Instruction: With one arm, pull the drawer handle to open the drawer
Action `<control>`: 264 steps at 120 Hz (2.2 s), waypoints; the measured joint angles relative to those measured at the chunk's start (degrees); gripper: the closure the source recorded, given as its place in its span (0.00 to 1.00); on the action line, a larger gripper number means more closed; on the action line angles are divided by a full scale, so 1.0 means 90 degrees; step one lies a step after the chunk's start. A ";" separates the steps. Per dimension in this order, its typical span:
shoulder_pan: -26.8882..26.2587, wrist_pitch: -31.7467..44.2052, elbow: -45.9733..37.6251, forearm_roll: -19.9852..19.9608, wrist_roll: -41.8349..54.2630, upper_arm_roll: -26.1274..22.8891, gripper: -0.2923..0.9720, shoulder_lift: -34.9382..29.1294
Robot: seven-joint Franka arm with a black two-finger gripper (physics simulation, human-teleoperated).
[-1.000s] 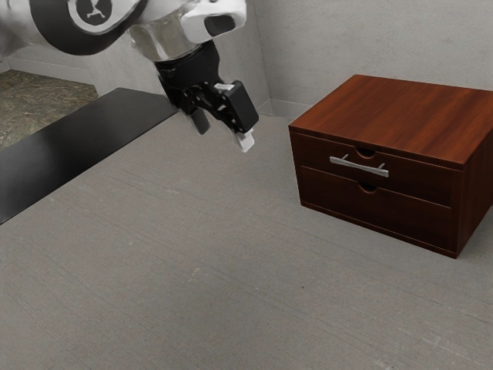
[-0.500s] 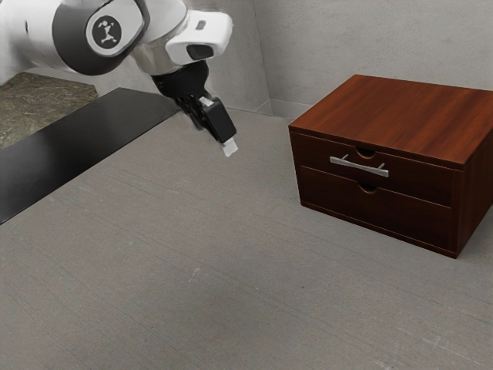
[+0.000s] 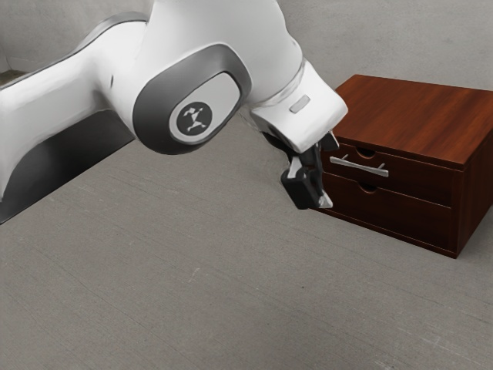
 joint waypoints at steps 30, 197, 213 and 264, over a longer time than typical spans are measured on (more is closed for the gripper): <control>0.0005 0.0120 0.0108 0.0554 0.0735 -0.0041 0.23 0.0105; 0.1218 0.1921 0.0065 0.0633 0.2006 -0.0655 0.23 0.1244; 0.1218 0.1963 0.0187 0.0636 0.2034 -0.0655 0.23 0.1443; 0.1226 0.2264 0.0095 0.0638 0.2084 -0.0648 0.23 0.1568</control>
